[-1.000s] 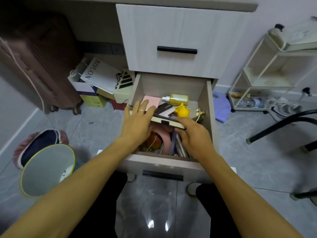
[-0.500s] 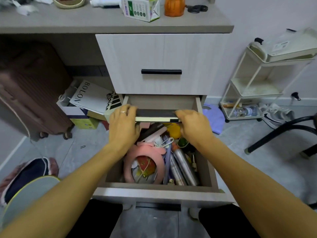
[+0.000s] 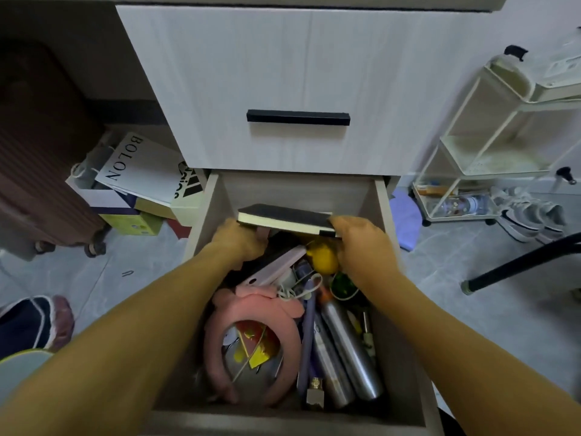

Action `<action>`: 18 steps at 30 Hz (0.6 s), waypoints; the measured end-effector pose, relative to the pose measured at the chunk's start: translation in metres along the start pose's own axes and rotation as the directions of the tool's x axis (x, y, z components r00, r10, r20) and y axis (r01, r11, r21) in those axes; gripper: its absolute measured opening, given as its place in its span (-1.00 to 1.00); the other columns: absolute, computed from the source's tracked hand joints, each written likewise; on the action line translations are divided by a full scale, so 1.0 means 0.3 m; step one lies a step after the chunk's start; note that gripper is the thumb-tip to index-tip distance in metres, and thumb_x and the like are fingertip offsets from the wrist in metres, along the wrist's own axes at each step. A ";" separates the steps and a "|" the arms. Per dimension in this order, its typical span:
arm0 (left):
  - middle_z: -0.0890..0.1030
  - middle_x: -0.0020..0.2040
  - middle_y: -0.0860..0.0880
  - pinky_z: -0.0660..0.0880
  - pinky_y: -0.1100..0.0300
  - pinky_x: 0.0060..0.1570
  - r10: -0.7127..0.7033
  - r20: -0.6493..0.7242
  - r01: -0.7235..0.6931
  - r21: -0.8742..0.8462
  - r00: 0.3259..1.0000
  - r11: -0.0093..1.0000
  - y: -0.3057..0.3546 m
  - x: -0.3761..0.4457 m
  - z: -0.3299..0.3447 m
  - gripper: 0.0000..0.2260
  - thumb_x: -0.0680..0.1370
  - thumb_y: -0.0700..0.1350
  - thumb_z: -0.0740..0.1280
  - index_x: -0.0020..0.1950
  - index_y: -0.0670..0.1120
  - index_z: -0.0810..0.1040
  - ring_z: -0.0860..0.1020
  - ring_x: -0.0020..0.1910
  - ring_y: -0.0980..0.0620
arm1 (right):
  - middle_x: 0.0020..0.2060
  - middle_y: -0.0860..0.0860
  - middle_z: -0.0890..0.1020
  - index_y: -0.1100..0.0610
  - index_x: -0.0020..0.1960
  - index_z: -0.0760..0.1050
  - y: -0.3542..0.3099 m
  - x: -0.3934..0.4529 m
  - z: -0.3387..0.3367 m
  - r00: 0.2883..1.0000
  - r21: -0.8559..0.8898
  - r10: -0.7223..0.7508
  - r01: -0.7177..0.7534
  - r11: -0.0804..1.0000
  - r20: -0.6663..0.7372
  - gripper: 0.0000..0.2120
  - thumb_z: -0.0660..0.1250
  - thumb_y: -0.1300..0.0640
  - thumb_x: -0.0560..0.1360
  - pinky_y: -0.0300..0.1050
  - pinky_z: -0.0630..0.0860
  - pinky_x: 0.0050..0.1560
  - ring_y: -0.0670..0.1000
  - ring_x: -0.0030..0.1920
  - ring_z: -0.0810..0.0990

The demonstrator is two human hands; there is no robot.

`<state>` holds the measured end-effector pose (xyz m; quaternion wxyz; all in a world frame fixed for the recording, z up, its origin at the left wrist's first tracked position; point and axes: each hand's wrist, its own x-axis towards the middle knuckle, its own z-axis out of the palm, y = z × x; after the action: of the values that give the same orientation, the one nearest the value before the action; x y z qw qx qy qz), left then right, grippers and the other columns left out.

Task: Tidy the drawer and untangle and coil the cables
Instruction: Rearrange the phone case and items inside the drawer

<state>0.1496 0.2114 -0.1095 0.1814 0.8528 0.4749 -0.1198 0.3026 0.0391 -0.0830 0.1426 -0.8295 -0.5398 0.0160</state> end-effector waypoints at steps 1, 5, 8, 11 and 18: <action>0.64 -0.03 -0.08 0.59 0.10 -0.01 0.010 0.033 -0.011 0.038 0.999 0.999 -0.002 0.034 0.015 -0.76 0.54 0.12 0.21 0.08 0.03 0.51 0.64 -0.05 -0.09 | 0.02 0.11 0.60 0.16 0.19 0.51 -0.001 -0.010 0.011 1.000 0.009 0.001 -0.001 1.000 -0.001 -0.68 0.27 0.32 0.45 0.01 0.52 -0.14 0.21 0.04 0.55; 0.56 0.24 -0.01 0.46 0.01 0.24 0.121 0.166 -0.132 0.051 0.979 0.990 -0.012 0.156 0.092 -0.52 0.46 0.31 0.14 0.27 0.10 0.43 0.51 0.21 -0.08 | 0.15 0.10 0.57 0.14 0.31 0.46 -0.018 -0.032 0.015 0.999 0.086 0.002 -0.005 0.996 0.040 -0.60 0.25 0.26 0.47 0.03 0.53 -0.01 0.19 0.16 0.49; 0.57 0.19 -0.06 0.46 -0.01 0.21 0.164 0.136 -0.163 -0.019 0.977 0.986 0.003 0.131 0.088 -0.65 0.54 0.24 0.22 0.21 0.08 0.45 0.52 0.16 -0.09 | 0.14 0.12 0.57 0.15 0.31 0.47 -0.016 -0.028 0.002 0.999 0.122 0.000 -0.007 0.993 0.051 -0.60 0.24 0.26 0.47 0.09 0.53 0.03 0.21 0.16 0.49; 0.44 0.42 -0.12 0.31 0.02 0.40 0.122 0.217 -0.130 0.021 0.969 0.991 0.006 0.052 0.065 -0.61 0.64 0.09 0.15 0.40 -0.05 0.42 0.38 0.39 -0.13 | 0.10 0.14 0.59 0.18 0.25 0.50 -0.016 -0.028 -0.002 0.999 0.119 0.026 -0.030 0.992 0.030 -0.59 0.25 0.34 0.42 0.11 0.53 0.00 0.23 0.11 0.51; 0.27 0.54 -0.08 0.21 0.06 0.46 0.016 0.419 0.010 -0.059 0.908 0.998 -0.034 -0.152 0.005 -0.49 0.64 0.23 0.06 0.55 0.08 0.22 0.29 0.48 -0.11 | 0.00 0.14 0.59 0.14 0.19 0.50 -0.053 -0.067 -0.032 0.997 0.020 0.019 -0.021 1.000 0.076 -0.67 0.25 0.30 0.45 0.03 0.53 -0.14 0.21 -0.03 0.54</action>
<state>0.1172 0.1807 -0.0957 0.3046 0.8021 0.4269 -0.2856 0.2817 0.0250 -0.0723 0.1304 -0.8321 -0.5363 0.0543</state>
